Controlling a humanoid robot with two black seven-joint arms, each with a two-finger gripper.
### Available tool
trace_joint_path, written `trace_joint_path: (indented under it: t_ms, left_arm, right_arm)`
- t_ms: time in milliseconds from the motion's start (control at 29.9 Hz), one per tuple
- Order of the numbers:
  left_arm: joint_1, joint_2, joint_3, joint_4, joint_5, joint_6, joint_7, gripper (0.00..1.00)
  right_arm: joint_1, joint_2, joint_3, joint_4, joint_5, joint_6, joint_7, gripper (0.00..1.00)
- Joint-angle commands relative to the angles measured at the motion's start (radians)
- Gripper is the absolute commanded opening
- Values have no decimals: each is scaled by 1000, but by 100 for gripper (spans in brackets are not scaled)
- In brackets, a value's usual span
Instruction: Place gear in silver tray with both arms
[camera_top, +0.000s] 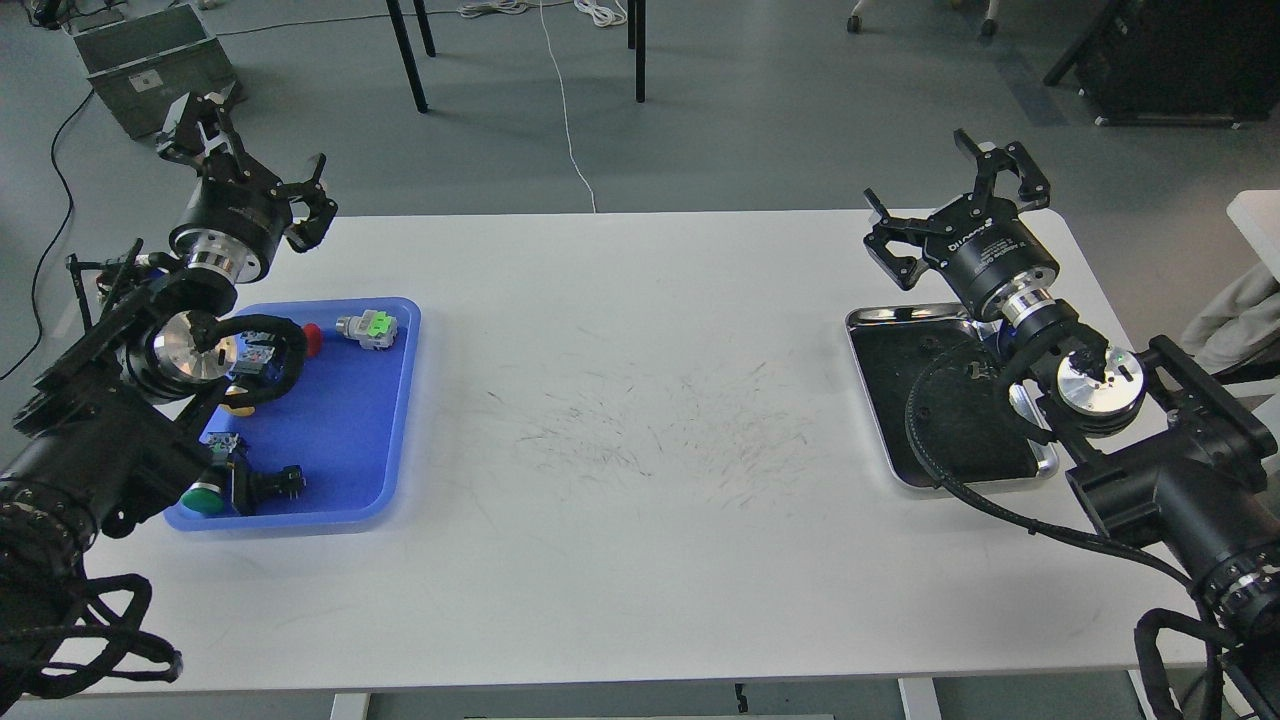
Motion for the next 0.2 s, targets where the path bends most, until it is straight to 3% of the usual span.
trace_joint_path:
  t_ms: [0, 167]
  left_arm:
    - [-7, -13, 1, -2, -3, 1, 7, 98]
    - [-2, -31, 1, -2, -3, 4, 10, 98]
  right_arm:
    - [2, 1, 3, -1, 0, -4, 0, 99]
    - [3, 1, 5, -1, 0, -4, 25, 99]
